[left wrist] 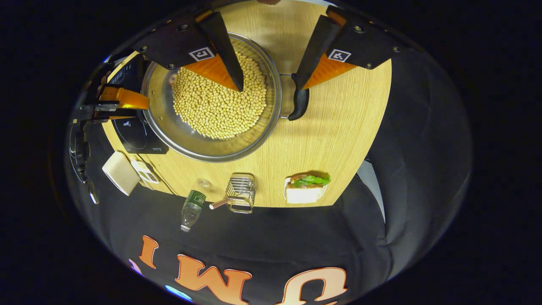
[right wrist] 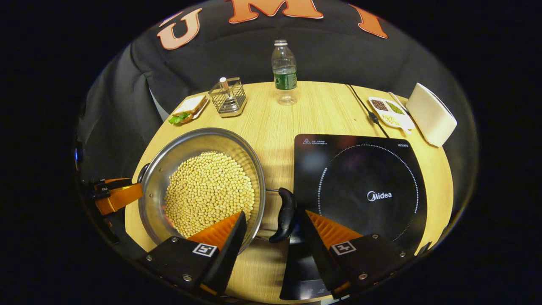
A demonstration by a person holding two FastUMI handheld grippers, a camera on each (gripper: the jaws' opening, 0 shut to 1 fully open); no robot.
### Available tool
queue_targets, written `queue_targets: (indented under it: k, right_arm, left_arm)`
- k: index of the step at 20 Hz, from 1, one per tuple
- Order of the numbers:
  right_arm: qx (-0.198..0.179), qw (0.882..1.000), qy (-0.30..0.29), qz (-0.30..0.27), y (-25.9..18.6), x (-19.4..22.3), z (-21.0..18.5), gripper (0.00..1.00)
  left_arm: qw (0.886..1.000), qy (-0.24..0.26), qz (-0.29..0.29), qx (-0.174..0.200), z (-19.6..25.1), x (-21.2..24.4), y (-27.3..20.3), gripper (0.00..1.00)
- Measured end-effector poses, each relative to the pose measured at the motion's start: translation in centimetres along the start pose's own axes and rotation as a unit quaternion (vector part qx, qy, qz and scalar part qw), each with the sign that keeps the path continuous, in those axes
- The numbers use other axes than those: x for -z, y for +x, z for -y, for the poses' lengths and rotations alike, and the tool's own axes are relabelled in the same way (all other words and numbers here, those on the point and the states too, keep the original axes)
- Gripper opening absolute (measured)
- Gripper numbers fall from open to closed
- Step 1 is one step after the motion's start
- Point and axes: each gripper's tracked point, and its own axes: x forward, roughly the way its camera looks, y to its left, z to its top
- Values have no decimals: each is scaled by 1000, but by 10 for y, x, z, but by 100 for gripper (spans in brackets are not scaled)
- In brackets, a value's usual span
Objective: First push the handle of the pot to place it horizontally, then grasp the pot with both hands and set it on the induction cooktop.
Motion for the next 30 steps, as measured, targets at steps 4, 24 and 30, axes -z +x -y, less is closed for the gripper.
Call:
queue_targets:
  k: [4, 24, 30]
  right_arm:
    - [13, 1000, -3, -11, 7, 3, 2, 76]
    - [17, 999, -2, -35, 41, 4, -21, 69]
    - [5, 999, 15, -43, 47, 4, -22, 64]
  left_arm:
    - [1000, 6, 10, 19, 0, -4, 12, 82]
    - [999, -34, 16, -14, -44, 8, 65, 82]
    - [998, -50, 10, -27, -49, 21, 74, 73]
